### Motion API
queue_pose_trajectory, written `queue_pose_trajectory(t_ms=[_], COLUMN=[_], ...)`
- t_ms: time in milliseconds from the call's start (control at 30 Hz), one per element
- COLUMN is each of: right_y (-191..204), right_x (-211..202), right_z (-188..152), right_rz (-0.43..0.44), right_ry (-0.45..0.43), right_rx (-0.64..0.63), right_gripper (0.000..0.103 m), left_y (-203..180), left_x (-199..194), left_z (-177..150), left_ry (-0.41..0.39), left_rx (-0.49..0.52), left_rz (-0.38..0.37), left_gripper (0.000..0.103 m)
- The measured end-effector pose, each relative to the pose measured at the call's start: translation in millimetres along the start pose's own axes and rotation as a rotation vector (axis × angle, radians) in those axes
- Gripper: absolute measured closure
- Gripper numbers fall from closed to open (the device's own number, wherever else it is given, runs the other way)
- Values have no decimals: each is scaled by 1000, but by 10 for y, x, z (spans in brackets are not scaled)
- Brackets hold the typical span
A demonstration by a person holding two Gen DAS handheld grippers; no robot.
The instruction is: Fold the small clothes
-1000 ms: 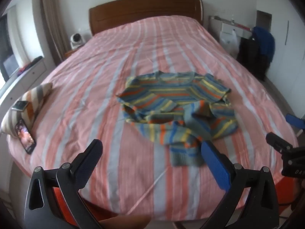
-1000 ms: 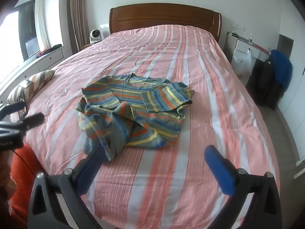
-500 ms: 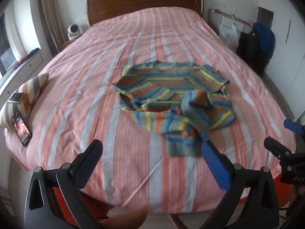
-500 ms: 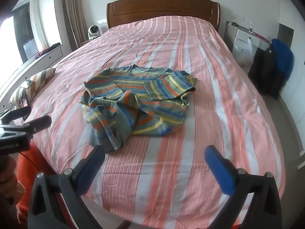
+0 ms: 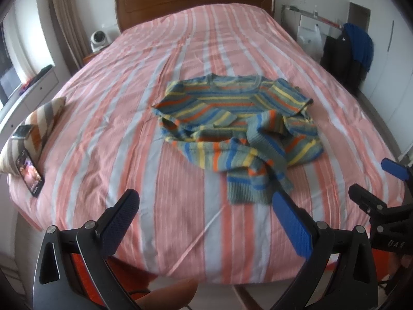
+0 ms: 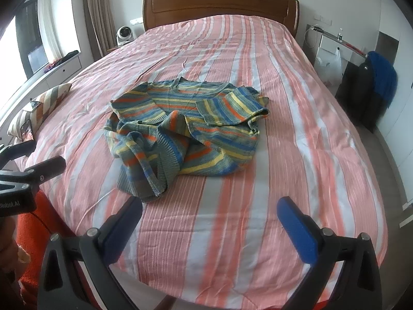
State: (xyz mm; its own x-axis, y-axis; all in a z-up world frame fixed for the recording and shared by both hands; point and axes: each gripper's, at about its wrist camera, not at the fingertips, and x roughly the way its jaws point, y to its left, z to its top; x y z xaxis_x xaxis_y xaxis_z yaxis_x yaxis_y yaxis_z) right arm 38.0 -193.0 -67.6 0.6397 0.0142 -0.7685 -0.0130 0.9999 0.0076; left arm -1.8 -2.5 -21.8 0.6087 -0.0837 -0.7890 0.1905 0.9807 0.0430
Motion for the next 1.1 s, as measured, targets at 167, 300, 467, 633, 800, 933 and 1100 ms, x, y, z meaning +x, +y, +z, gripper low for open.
queue_pose_trajectory(t_ms=[167,300,467,633,800,933,1100], right_y=[-17,-19,-17,-16,-28,-33,-29], right_x=[28,32,30,23,11,10,18], right_z=[-17,-35,-34,-31,-18,-15,-20], right_rz=[0,5,3,-2,-11,-17,-14], right_ry=[9,19,18,16,9,6,12], right_rx=[11,13,13,19,21,21,19], right_gripper=[0,0,0,0,0,0,0], left_y=[-32,-65,-66,-75,-74,-73,-52], left_x=[39,44,62,65,64,66,70], left_z=[-24,-50,-63,-56,-52,-54,-59], left_ry=[18,21,30,27,28,31,39], left_rx=[6,16,16,16,17,18,12], left_rz=[-7,-8,-8,-8,-9,-8,-8], left_gripper=[0,0,0,0,0,0,0])
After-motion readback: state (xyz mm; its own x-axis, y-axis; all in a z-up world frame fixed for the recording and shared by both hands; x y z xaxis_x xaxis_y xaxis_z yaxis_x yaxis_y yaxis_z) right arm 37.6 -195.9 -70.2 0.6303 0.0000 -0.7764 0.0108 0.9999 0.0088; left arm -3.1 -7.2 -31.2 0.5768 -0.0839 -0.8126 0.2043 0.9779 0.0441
